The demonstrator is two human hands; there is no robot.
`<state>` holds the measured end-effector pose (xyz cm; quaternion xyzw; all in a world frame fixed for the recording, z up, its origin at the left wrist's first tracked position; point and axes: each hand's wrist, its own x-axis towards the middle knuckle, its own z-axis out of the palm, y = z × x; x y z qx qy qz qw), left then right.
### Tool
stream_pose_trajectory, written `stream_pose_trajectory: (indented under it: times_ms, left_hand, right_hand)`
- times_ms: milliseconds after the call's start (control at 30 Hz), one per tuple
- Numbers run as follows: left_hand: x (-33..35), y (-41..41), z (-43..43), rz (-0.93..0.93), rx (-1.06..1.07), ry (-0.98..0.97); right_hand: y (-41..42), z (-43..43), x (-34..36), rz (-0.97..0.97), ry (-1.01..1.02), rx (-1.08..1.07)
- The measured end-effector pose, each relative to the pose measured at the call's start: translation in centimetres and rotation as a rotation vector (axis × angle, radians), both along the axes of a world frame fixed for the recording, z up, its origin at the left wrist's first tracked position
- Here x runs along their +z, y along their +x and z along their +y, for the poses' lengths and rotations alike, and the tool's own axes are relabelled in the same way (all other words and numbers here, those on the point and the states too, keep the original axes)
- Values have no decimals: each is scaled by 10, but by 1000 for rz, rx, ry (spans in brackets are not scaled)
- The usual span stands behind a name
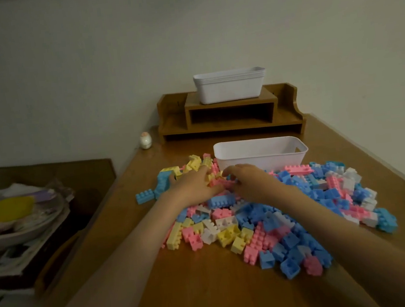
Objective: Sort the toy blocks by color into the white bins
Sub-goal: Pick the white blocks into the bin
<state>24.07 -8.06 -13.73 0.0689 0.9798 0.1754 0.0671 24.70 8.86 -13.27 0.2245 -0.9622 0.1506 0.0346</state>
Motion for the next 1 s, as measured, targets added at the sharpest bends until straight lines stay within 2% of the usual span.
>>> stream_pose_trajectory:
  times_ms: [100,200,300,367,467,633,733,833,933,1000]
  left_hand:
    - [0,9,-2,110,45,33]
    - [0,17,-2,189,80,53]
    - [-1,21,-7,213,96,69]
    - [-2,23,-11,240,74,170]
    - [-3,26,-16,369,58,276]
    - [-3,34,-17,398,-31,133]
    - [4,38,-20,318,-161,126]
    - [4,39,-27,196,-292,-46]
    - [-1,39,-31,191,-334,-150]
    - [-1,38,-31,221,-337,-191]
  right_hand:
    - [4,-8,-5,5,50,47]
    - [10,-7,-2,-6,7,65]
    - [18,-5,0,-78,35,132]
    - [21,-5,-4,-80,137,135]
    - [19,-5,-8,-22,72,83]
    - [16,-6,-11,-20,-143,-29]
    - [12,-3,-11,-76,-249,-69]
    - [9,3,-9,-46,-309,-98]
    - [15,10,-1,-13,-262,55]
    - [21,14,4,-95,-173,176]
